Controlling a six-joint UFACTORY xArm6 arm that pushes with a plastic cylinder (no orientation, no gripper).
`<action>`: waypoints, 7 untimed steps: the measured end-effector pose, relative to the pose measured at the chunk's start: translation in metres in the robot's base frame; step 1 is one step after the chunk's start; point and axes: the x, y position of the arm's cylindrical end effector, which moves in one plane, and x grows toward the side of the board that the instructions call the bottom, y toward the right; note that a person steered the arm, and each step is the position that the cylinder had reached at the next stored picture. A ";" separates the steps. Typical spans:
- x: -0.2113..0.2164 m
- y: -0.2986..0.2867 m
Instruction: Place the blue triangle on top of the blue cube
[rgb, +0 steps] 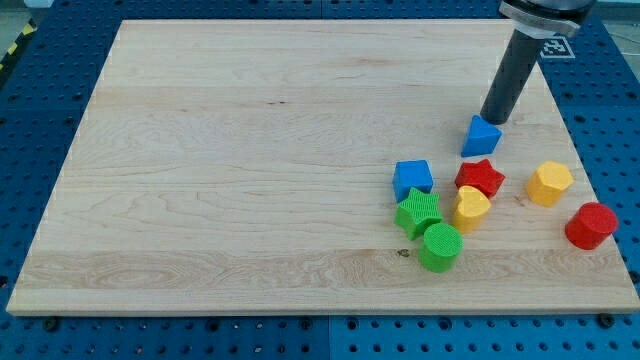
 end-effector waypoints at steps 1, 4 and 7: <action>0.005 0.005; 0.047 -0.026; 0.021 -0.047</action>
